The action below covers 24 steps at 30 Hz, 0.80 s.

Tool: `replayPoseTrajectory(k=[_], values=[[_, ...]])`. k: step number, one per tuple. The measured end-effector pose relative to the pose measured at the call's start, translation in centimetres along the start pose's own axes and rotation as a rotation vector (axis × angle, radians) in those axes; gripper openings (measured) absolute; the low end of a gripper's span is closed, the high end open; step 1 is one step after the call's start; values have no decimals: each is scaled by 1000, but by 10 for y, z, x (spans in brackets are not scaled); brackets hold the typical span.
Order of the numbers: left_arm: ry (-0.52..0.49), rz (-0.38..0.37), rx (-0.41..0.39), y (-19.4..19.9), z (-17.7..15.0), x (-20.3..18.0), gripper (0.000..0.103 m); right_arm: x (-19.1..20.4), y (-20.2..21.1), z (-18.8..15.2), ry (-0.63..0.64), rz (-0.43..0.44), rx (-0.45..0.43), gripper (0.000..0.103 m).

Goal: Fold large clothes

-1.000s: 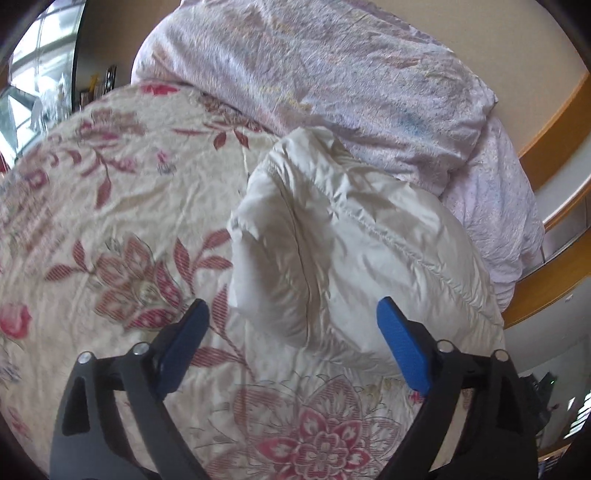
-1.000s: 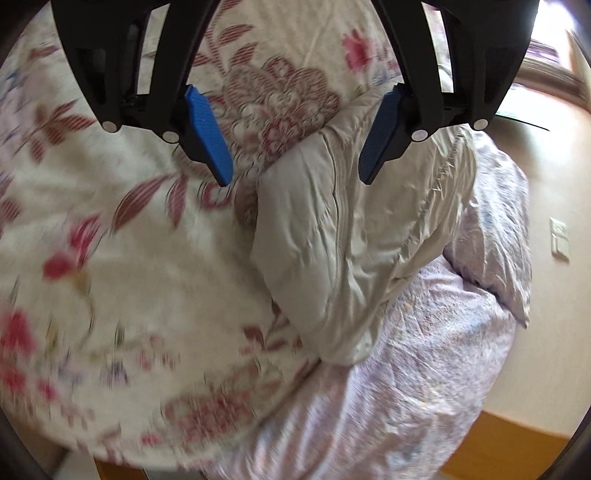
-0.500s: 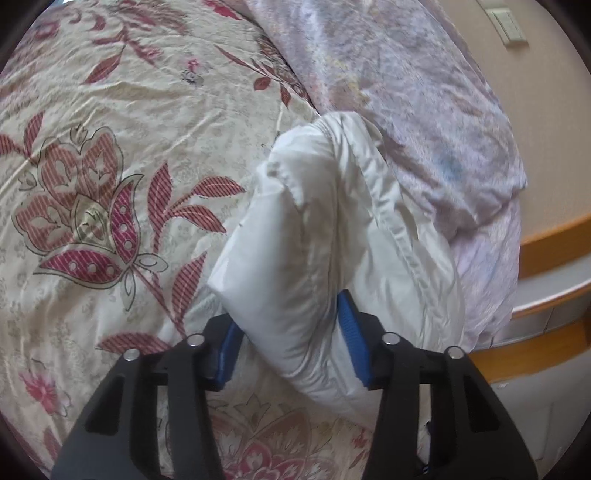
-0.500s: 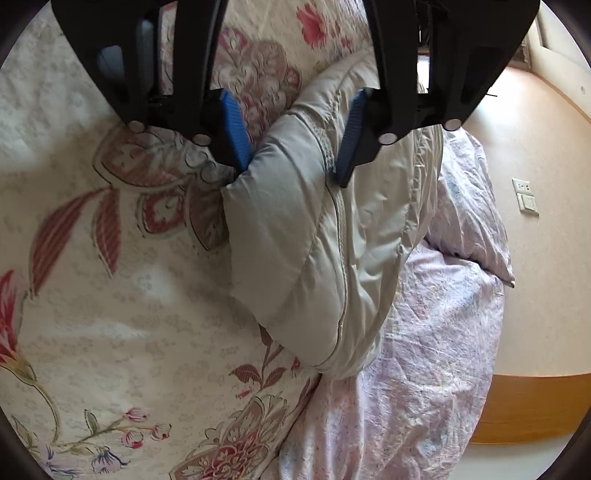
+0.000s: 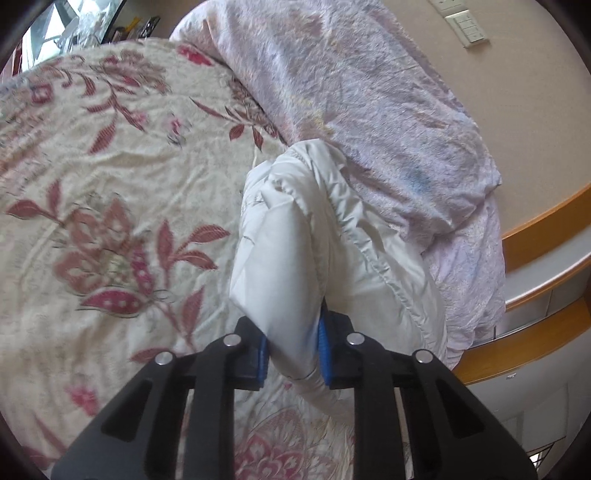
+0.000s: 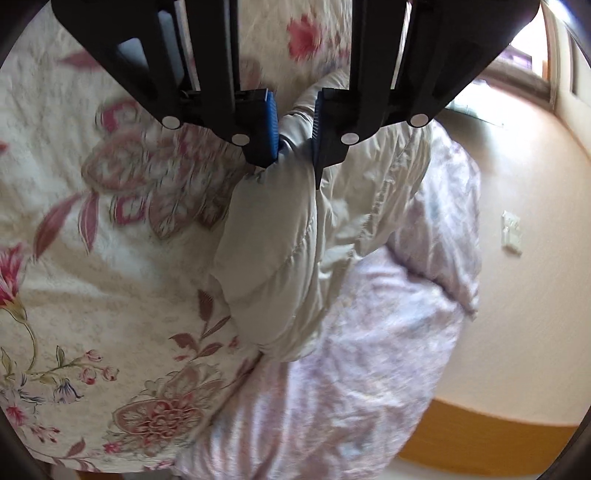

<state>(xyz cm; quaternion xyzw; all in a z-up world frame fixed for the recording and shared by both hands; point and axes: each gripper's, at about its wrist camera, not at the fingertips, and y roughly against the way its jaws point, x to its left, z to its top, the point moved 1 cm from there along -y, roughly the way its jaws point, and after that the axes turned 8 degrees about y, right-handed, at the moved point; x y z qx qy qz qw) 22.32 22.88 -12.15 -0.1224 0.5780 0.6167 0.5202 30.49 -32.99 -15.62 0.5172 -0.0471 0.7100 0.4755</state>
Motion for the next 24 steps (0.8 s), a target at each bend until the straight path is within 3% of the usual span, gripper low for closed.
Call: replayPoseTrajectory(k=[9,14,17,20,21,22,24], values=[[-26,26,11,90,-38,66,21,4,55,-87,99,70,122,15],[-30,32,-4,124,-60,85,22,-3,84,-116,157,33,134,17],[-56,63,-10,124,-66,86,29,7,93,-121,282,-103,131,31],[-71,94,-23,122,-67,88,50,22,97,-124,373,-220,102,41],[-78,101,-27,122,-68,88,59,27,97,-125,400,-275,86,50],[-88,115,-34,123,-69,88,64,31,100,-126,416,-342,61,67],[-102,121,-45,125,-70,90,79,42,113,-123,472,-541,-66,74]])
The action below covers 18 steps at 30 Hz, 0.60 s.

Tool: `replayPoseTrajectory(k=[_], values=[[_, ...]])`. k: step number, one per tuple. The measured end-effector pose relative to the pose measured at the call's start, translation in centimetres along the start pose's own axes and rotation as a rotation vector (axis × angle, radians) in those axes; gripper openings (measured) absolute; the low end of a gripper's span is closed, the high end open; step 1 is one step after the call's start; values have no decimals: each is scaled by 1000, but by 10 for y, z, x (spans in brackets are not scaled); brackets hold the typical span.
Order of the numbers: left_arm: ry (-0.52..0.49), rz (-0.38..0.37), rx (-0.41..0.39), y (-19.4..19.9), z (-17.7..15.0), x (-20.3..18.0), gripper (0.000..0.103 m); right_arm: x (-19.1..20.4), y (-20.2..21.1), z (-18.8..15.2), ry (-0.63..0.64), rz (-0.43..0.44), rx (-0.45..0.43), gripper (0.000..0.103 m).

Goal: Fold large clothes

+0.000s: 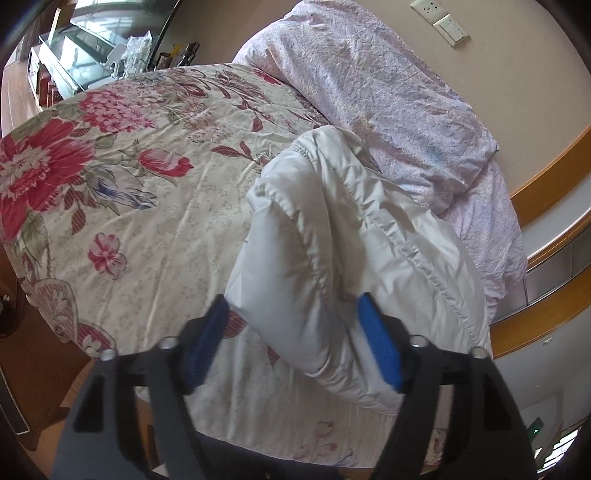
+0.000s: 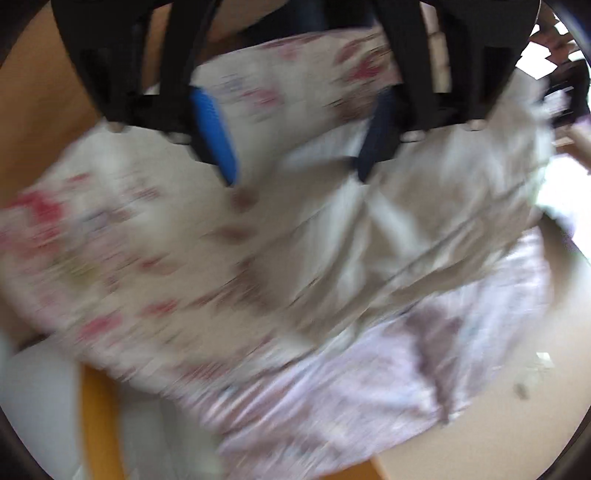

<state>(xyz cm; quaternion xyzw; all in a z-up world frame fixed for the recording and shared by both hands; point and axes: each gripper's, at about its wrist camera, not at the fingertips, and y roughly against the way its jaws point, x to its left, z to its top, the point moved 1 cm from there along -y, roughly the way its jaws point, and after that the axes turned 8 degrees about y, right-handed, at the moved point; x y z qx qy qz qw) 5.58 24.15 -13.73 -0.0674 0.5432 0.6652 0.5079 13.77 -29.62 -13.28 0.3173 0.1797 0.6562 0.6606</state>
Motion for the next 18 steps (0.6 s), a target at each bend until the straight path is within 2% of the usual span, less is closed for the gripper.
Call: replayPoseTrajectory(k=[2,3,5,6,8,10,11,15,18], values=[[-16,-7,-1,2,-1,1,81,-1,17,6,29,-113,-91,74],[-28,-5,-2,2,-1,1,83,3,21,10,41,-117,-123,74],[-36,-10,7,-1,-1,0,83,18,24,18,82,-67,-159,73],[-33,-17,15,-2,-2,0,83,33,23,23,115,-11,-167,69],[-20,-41,32,-5,-4,-1,83,64,19,27,187,90,-168,57],[-13,-53,35,-7,-7,-2,83,105,10,31,263,188,-167,39],[-7,-58,34,-7,-7,-2,83,123,5,32,297,218,-166,37],[26,-73,24,-10,-8,-1,83,180,-13,31,380,281,-161,27],[33,-74,19,-14,-9,-2,83,201,-18,27,403,302,-143,26]])
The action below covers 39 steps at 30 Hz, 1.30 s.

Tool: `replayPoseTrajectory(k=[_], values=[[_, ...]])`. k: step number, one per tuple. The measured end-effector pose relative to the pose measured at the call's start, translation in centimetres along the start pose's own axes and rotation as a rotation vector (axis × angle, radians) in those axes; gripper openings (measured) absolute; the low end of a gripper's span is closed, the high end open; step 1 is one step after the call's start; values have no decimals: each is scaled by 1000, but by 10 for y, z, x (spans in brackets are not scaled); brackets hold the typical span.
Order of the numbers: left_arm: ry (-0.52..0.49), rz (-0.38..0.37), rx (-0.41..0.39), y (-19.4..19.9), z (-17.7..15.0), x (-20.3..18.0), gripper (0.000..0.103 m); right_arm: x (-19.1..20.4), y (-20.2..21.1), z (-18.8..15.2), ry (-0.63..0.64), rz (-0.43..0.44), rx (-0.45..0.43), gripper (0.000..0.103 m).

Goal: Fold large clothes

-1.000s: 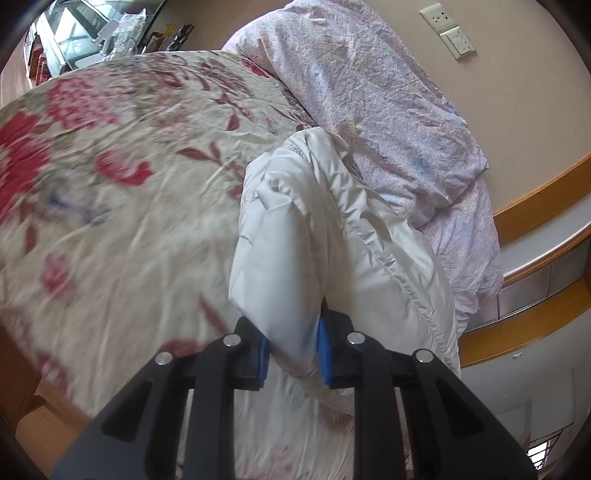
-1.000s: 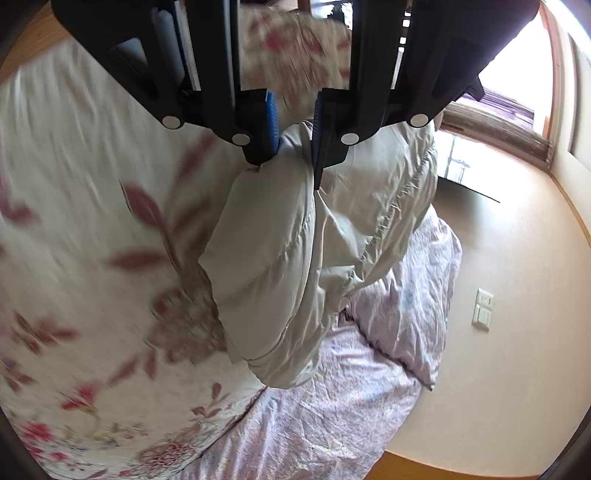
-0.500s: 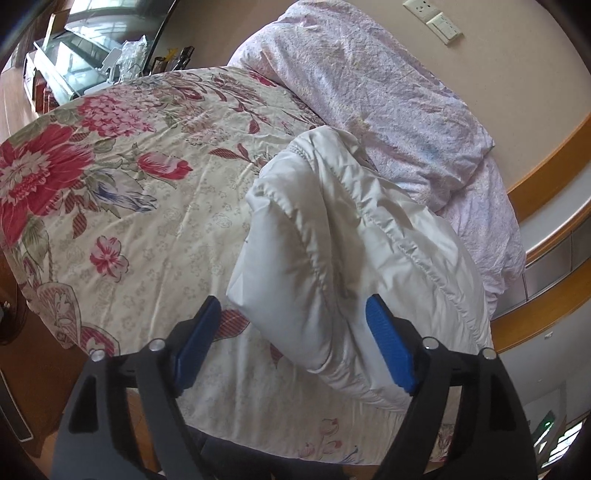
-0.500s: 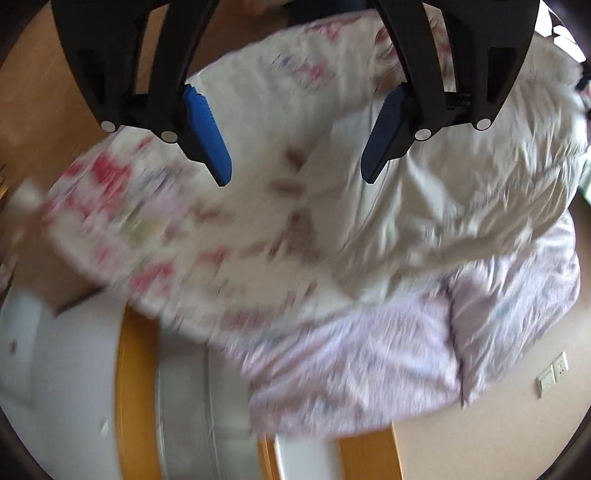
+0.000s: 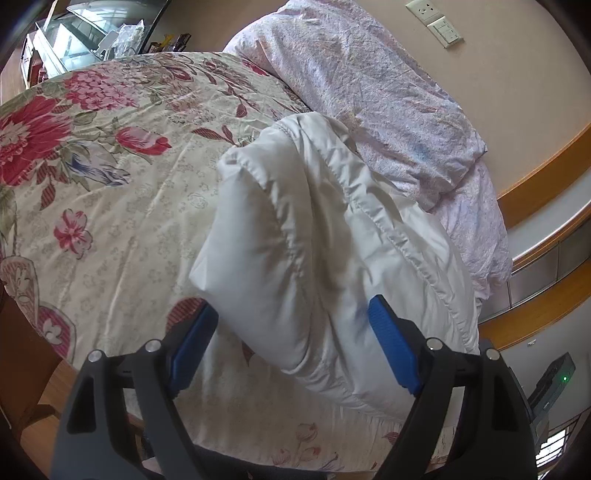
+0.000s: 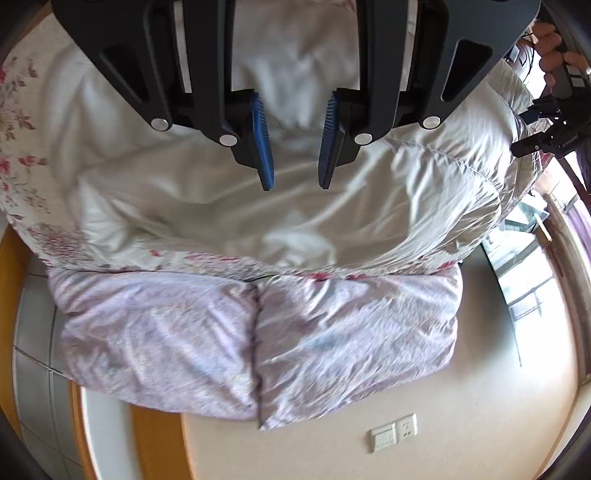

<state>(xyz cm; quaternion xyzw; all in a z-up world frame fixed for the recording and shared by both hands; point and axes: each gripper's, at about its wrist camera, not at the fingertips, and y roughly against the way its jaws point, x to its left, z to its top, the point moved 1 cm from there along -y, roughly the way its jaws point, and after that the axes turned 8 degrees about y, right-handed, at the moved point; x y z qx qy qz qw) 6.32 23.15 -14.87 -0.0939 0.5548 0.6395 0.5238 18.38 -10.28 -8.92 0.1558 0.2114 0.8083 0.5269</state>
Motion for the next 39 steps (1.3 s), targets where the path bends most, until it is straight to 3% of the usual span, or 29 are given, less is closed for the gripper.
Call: replayPoseTrajectory(k=[4,10,13,18,23,32,34,36,39], values=[[-13,4,-4,-6,0,-6,83,6,-18,1,-12,13,30,26],[-31,4,-5,-13,3,-13,86,15,-53,-18,15,8,151,27],[-20,-5,-2,-16,6,-14,87,22,-61,-25,41,-18,159,28],[9,-25,9,-24,15,-14,89,9,-66,-28,-28,47,179,27],[42,-45,-3,-32,21,-14,89,9,-67,-30,-19,51,177,27],[53,-51,-14,-31,31,-23,76,11,-68,-28,-3,44,182,27],[46,-46,-17,-29,33,-25,71,12,-68,-28,-1,43,182,27],[24,-44,-26,-25,35,-31,59,13,-68,-28,5,38,186,27],[-63,-43,-55,-13,38,-53,49,14,-68,-28,7,33,188,27]])
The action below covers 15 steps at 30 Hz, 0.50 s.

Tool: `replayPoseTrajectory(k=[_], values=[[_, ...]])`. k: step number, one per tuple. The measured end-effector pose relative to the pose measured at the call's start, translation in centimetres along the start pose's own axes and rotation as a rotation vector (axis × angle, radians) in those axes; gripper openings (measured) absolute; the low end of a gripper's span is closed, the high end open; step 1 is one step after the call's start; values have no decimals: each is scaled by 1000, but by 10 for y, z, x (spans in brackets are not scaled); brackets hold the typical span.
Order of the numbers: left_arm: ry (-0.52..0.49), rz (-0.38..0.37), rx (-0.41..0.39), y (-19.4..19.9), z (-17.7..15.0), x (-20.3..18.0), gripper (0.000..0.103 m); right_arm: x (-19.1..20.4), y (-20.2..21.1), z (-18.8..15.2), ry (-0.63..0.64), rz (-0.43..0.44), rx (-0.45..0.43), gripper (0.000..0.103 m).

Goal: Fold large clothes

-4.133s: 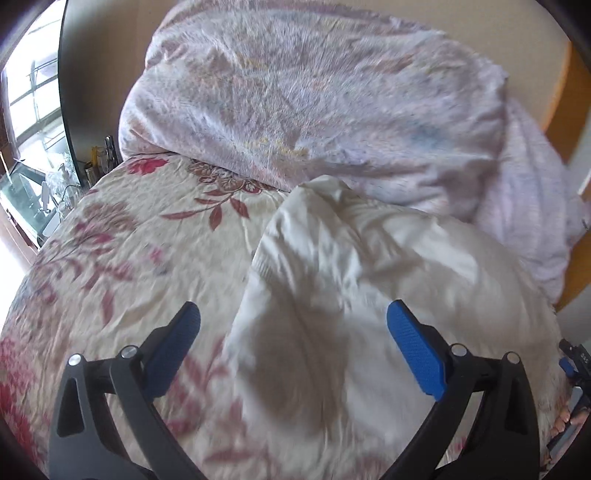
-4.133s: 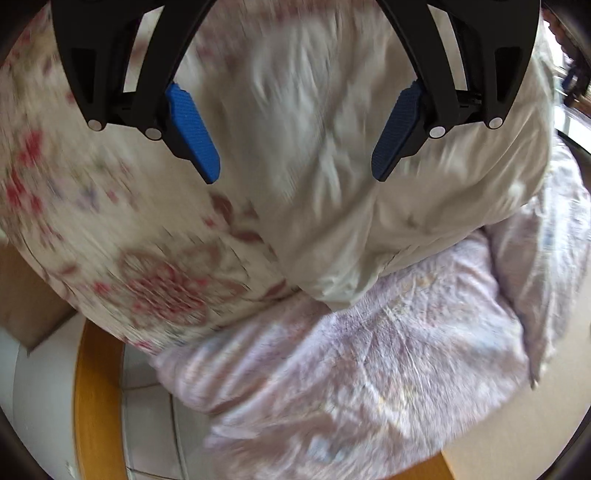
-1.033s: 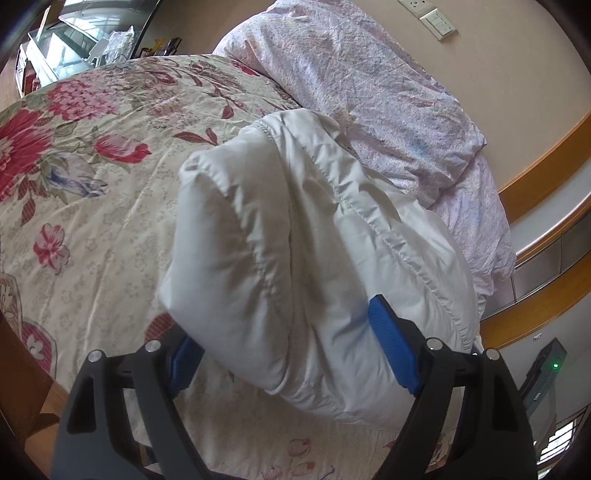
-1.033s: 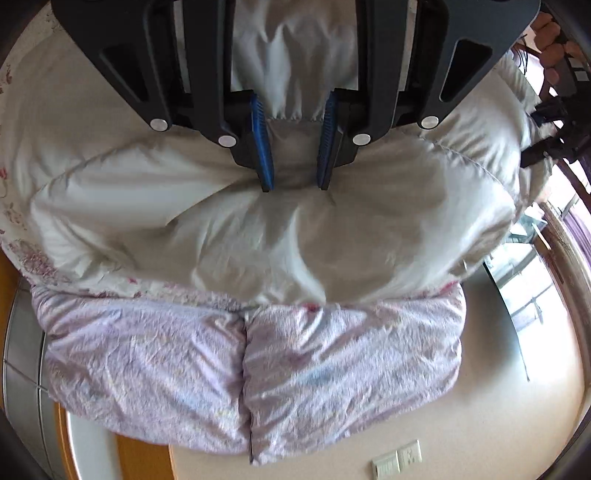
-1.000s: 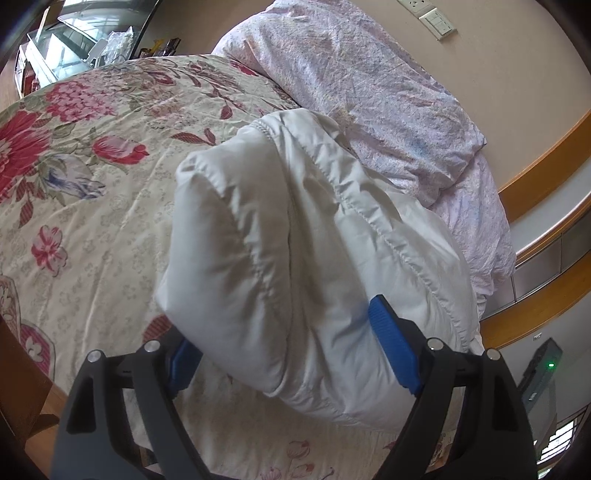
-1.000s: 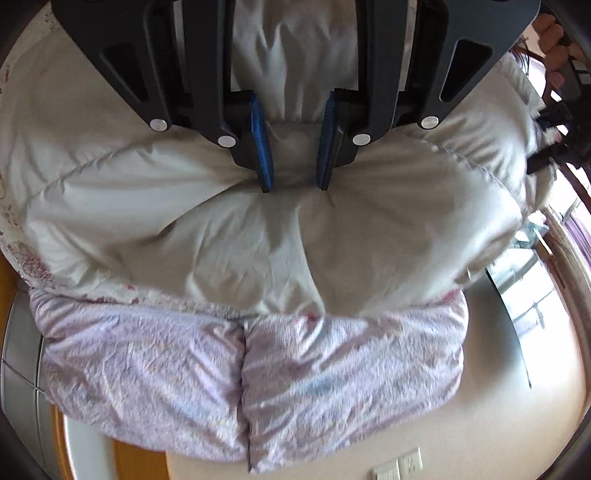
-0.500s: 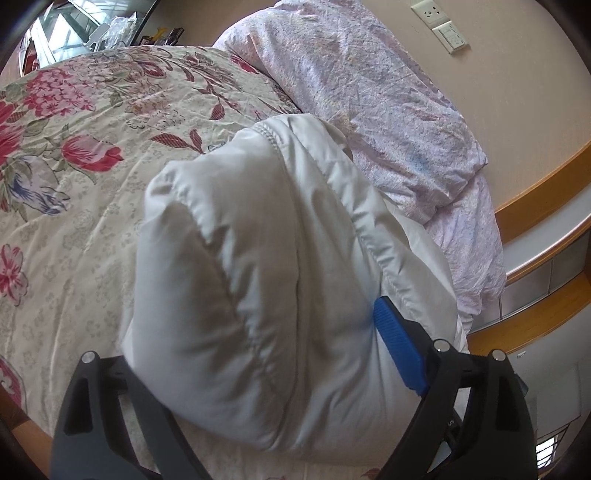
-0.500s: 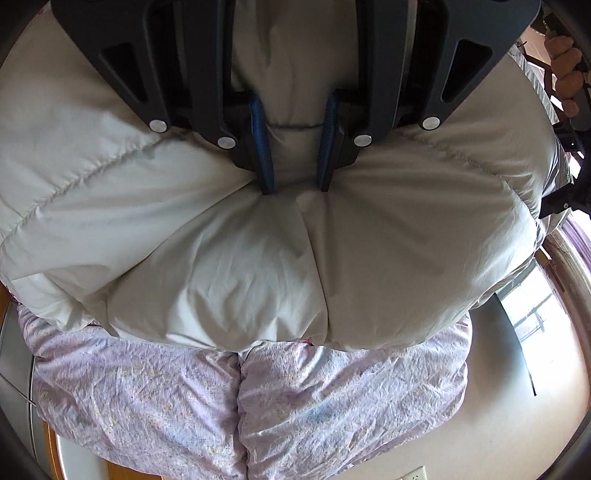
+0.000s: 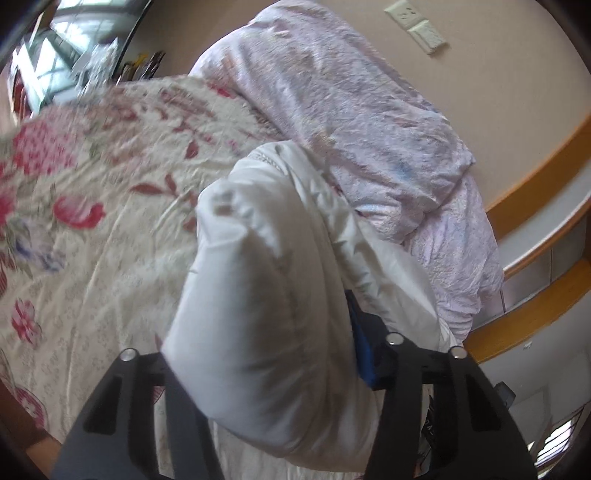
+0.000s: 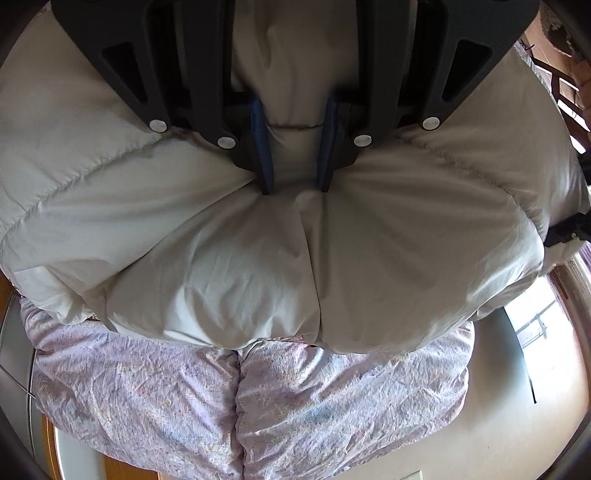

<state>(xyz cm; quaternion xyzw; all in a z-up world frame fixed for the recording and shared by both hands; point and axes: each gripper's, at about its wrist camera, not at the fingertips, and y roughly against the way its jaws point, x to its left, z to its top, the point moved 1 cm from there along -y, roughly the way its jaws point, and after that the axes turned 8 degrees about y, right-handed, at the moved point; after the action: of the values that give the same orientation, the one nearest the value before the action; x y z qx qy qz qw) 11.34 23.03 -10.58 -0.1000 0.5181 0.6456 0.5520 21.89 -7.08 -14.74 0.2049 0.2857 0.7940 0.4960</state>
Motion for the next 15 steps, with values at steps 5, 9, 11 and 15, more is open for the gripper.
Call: replayPoseTrajectory(k=[5,9,11,15], values=[[-149,14,-53,14,-2,-42,45,-1,0,0,-4,-1,0,27],[-252,-15,-90,25,-7,-79,45,0,0,0,-2,-11,1,27],[-306,-42,-104,32,-11,-101,45,-1,0,0,-2,-14,2,27],[-408,-99,-119,41,-25,-142,45,-2,0,-1,-2,-14,4,27]])
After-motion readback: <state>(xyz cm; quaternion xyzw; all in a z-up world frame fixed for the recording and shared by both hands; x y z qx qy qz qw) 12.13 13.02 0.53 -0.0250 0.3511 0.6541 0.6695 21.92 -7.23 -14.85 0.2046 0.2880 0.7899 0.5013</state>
